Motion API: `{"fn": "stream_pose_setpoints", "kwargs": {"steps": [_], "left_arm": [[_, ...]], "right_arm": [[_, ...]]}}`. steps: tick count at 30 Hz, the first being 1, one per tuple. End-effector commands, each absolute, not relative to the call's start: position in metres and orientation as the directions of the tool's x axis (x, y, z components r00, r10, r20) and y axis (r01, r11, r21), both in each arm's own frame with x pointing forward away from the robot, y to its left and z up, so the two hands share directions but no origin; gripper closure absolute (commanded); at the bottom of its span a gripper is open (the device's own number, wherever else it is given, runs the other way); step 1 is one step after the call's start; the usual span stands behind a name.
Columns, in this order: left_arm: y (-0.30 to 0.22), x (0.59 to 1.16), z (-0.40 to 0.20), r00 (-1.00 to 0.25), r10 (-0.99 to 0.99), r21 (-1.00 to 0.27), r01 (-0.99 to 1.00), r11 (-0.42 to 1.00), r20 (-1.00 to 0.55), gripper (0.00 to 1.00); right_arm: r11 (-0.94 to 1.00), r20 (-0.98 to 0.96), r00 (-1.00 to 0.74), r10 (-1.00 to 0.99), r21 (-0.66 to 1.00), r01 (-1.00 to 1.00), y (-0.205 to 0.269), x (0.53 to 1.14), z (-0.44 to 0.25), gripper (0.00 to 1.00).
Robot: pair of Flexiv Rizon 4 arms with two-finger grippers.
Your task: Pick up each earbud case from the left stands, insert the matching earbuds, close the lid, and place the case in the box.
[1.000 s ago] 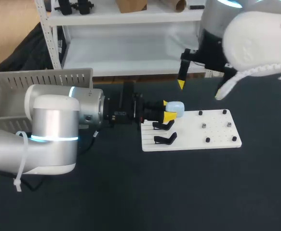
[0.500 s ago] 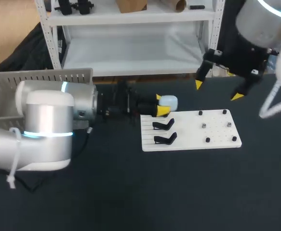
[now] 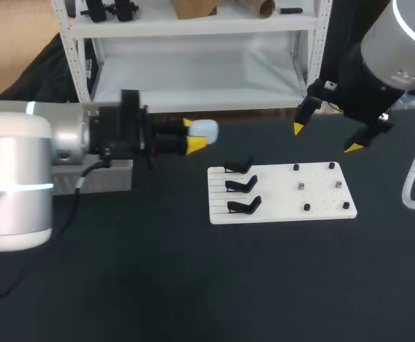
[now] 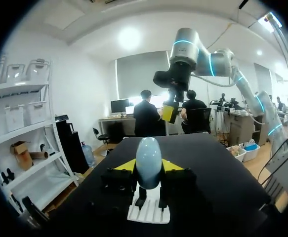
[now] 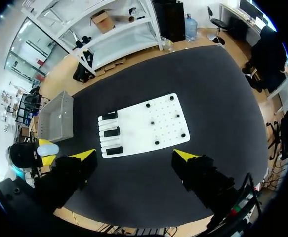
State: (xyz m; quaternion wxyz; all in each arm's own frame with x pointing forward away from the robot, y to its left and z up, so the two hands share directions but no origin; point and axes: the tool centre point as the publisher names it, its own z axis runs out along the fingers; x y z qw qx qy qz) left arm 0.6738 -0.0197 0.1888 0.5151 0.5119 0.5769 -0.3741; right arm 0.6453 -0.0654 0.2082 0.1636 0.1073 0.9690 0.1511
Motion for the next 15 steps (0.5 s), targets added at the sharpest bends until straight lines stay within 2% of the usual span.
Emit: {"fn": "stream_pose_setpoints", "kwargs": {"steps": [1, 6, 15], "left_arm": [[0.02, 0.666, 0.184, 0.029, 0.186, 0.106, 0.9, 0.423, -0.982, 1.0], [0.043, 0.673, 0.179, -0.01, 0.128, 0.056, 0.867, 0.496, -0.992, 1.0], [0.07, 0.679, 0.173, -0.062, 0.155, 0.039, 0.818, 0.574, -0.986, 1.0]], "right_arm": [[0.931, -0.3, -0.917, 0.263, 0.329, 0.16, -0.065, 0.643, 0.207, 0.0], [0.931, -0.3, -0.917, 0.263, 0.329, 0.16, -0.065, 0.643, 0.207, 0.0], [0.931, -0.3, -0.917, 0.263, 0.329, 0.16, -0.065, 0.643, 0.207, 0.0]]}}
